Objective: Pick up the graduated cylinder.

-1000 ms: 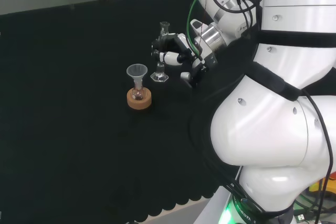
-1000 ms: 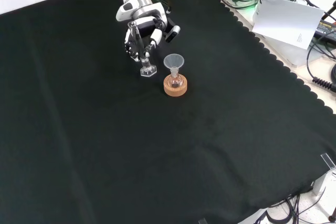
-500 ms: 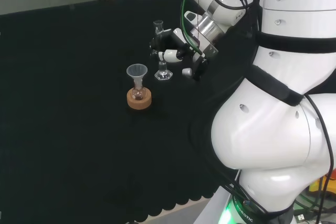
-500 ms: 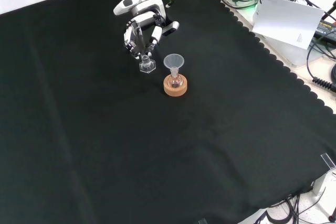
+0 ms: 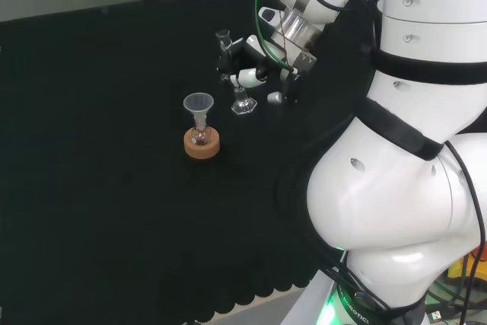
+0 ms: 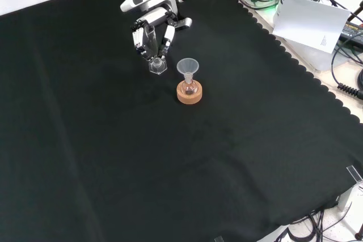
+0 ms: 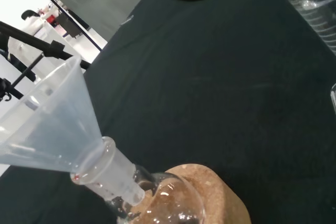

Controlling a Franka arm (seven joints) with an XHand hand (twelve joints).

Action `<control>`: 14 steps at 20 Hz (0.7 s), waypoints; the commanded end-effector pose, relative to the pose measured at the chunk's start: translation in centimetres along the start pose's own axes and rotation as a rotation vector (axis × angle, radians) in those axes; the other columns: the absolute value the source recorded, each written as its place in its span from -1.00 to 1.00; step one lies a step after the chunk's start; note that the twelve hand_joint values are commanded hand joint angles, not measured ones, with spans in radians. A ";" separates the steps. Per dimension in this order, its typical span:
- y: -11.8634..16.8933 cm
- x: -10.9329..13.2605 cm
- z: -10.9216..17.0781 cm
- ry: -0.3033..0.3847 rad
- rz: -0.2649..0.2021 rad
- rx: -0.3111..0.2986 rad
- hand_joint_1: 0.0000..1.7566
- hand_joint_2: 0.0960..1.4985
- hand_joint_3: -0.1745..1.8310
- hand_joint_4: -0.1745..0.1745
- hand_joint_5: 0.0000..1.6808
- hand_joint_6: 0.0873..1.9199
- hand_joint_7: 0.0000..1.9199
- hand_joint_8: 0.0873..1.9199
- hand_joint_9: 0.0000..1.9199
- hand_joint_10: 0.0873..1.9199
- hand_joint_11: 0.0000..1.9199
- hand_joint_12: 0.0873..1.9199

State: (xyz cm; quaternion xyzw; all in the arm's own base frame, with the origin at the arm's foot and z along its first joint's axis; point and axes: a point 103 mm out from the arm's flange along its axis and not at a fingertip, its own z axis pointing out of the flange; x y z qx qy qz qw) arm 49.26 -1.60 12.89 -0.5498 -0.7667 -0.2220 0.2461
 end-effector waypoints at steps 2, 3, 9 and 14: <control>0.0 -0.1 -0.9 -0.042 -0.002 0.020 0.60 0.31 -0.83 -1.00 0.35 -0.31 0.08 -0.13 0.44 -0.67 0.26 -0.18; 0.0 -0.1 -1.0 -0.045 0.000 0.022 0.60 0.31 -0.83 -1.00 0.35 -0.31 0.08 -0.13 0.44 -0.67 0.26 -0.18; -0.3 0.1 -1.8 -0.079 -0.001 0.041 0.60 0.30 -0.83 -1.00 0.37 -0.33 0.09 -0.15 0.45 -0.70 0.27 -0.19; -1.0 1.0 -2.9 -0.117 -0.004 0.074 0.60 0.29 -0.83 -1.00 0.38 -0.35 0.10 -0.18 0.46 -0.71 0.27 -0.19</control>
